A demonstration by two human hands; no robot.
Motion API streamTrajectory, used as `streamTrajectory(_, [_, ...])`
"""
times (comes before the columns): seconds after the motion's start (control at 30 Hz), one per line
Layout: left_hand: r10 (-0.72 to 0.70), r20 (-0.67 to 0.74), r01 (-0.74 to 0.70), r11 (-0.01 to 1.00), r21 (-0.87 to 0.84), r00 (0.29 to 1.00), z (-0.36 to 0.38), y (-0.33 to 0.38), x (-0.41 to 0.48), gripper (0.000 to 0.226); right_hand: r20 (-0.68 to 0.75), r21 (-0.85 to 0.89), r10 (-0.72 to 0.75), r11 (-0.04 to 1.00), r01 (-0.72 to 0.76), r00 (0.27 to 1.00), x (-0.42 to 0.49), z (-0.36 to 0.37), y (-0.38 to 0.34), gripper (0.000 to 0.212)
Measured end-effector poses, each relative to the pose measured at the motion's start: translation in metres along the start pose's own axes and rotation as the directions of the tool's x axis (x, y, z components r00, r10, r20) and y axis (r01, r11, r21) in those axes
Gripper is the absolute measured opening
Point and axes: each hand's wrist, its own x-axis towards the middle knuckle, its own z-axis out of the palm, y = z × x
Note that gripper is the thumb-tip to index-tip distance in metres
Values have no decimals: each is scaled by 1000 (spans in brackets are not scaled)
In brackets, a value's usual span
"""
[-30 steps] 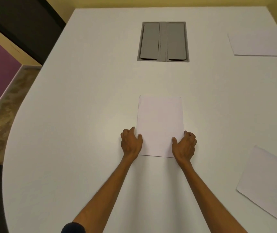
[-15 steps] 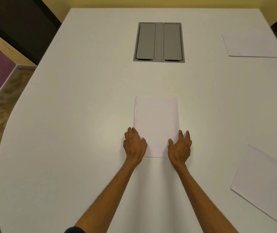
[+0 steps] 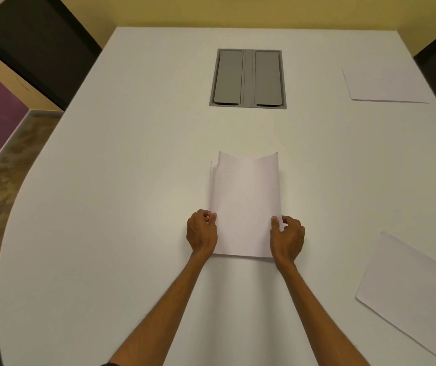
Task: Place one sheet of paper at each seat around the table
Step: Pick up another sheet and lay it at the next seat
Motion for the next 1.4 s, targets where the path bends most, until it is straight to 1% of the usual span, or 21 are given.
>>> streamTrajectory(0.1, [5,35,-1,991,-131,999,-13,2,-7,20,18,159,62,985,-64,998,-7,-14,-7,29])
streamTrajectory(0.2, [43,81,-22,970,-243,996,-33,8,-23,19,39,326,104,939,-111,994,-19,-35,-19,32])
streamTrajectory(0.27, [59,79,-32,952,-303,995,-51,11,-36,18,55,410,113,903,-125,992,-31,-48,-29,31])
streamTrajectory(0.37, [53,34,-37,925,-378,998,-81,18,-60,20,72,499,68,861,-95,995,-54,-69,-47,23])
streamTrajectory(0.5, [34,-62,-59,883,-466,998,-123,25,-94,19,102,578,-36,815,-30,994,-88,-96,-74,10])
streamTrajectory(0.6, [26,-125,-85,862,-499,992,-154,26,-122,19,131,609,-105,793,3,986,-112,-113,-86,14])
streamTrajectory(0.7, [23,-215,-135,841,-523,976,-184,20,-149,15,155,623,-170,781,37,973,-135,-127,-96,21])
streamTrajectory(0.83, [15,-318,-195,817,-542,948,-220,4,-182,13,185,645,-247,761,72,951,-171,-138,-105,16])
streamTrajectory(1.0, [1,-417,-250,801,-544,909,-262,-22,-215,11,249,682,-315,728,65,916,-224,-142,-110,10])
streamTrajectory(1.27, [-11,-521,-301,806,-510,853,-342,-76,-260,17,341,710,-399,703,45,851,-317,-137,-128,20])
streamTrajectory(1.4, [-36,-583,-335,789,-515,812,-391,-113,-283,15,356,740,-457,670,53,815,-378,-132,-139,10])
